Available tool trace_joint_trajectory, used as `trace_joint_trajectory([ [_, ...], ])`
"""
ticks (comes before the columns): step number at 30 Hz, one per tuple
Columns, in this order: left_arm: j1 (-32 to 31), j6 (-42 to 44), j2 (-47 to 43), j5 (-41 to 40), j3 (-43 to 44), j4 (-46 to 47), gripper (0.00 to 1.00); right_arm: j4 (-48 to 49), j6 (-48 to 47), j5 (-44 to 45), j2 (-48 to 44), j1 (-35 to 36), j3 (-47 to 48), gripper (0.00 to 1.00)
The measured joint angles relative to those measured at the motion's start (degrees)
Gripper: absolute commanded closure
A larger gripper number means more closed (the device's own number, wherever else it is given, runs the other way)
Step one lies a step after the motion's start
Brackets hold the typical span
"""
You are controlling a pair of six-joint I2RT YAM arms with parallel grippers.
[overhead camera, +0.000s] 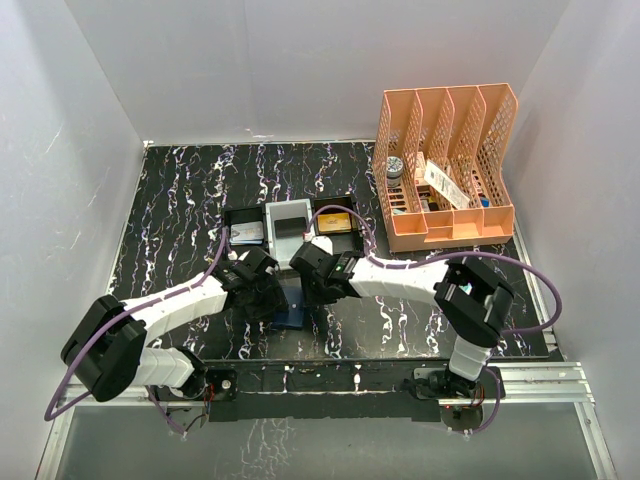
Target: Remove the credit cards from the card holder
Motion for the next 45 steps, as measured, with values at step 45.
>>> trace_joint_trajectory([
  [45, 0.0, 1.9, -2.1, -0.1, 0.0, -2.0, 0.38, 4.1, 3.1, -11.2, -3.0, -5.4, -5.4, 1.0],
])
